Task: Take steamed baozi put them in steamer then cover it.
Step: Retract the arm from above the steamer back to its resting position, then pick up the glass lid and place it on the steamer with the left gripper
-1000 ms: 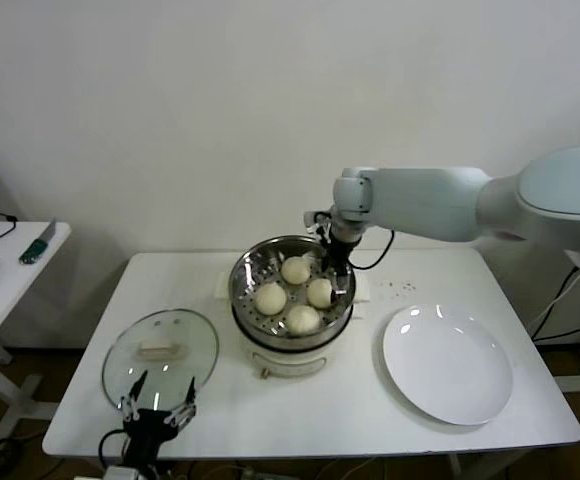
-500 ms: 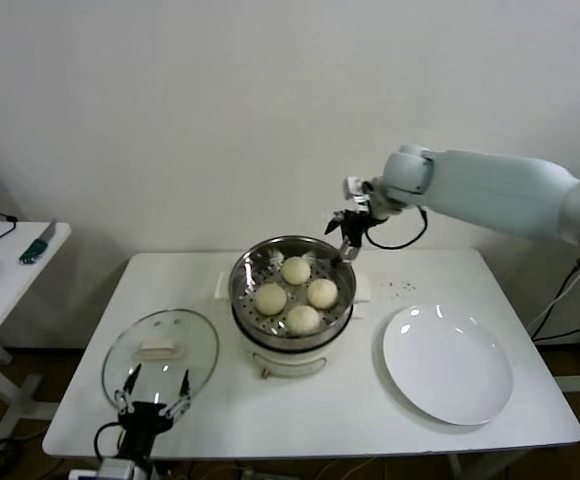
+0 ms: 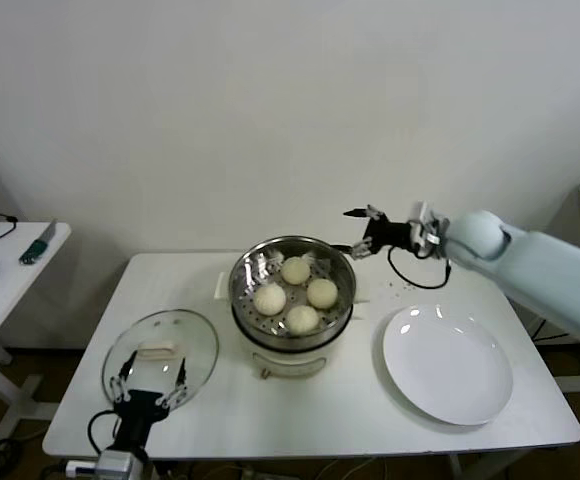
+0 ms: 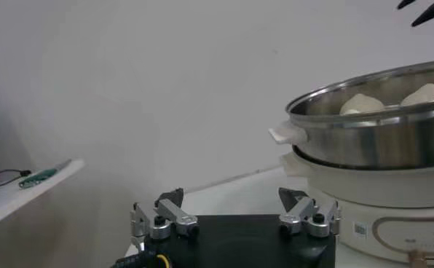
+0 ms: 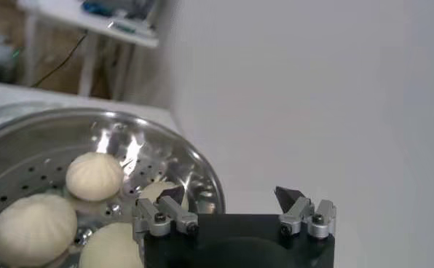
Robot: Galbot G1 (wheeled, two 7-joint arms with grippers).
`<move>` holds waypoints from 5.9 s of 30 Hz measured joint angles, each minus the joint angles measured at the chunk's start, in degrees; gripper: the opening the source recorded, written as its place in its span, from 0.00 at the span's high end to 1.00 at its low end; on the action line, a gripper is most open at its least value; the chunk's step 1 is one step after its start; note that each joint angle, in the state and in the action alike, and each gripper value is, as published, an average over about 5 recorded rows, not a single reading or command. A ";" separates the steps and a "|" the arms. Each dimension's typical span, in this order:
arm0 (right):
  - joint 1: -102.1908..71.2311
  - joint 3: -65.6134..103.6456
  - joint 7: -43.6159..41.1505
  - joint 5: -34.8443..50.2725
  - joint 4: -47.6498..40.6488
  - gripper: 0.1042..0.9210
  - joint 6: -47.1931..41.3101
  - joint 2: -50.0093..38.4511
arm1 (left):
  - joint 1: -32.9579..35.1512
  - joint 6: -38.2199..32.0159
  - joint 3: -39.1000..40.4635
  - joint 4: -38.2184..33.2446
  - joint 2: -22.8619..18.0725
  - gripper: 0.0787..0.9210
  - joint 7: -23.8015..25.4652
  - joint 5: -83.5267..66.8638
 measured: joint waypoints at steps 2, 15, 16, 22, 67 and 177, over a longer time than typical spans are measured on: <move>-7.21 7.33 1.71 -0.90 1.90 0.12 0.68 -0.97 | 0.12 -0.02 -0.16 -0.27 0.11 0.12 -0.06 0.57; -52.57 52.73 7.37 -9.49 11.41 0.12 3.26 5.28 | -0.87 1.03 -1.67 -1.23 2.37 0.12 -1.40 15.35; -55.27 55.45 7.66 -10.14 12.03 0.12 3.32 6.33 | -0.91 1.33 -1.67 -1.28 2.72 0.12 -1.36 17.95; -69.17 68.62 9.48 -13.49 15.22 0.12 3.08 13.01 | -1.88 4.08 -0.79 -0.28 5.34 0.12 -0.59 34.65; -88.32 83.57 11.11 -26.18 15.71 0.12 4.15 30.07 | -21.88 15.12 10.37 29.78 10.04 0.12 -5.26 73.50; -79.62 81.83 10.87 -32.09 8.50 0.12 3.84 26.10 | -49.81 38.74 42.51 14.85 8.79 0.92 19.14 77.67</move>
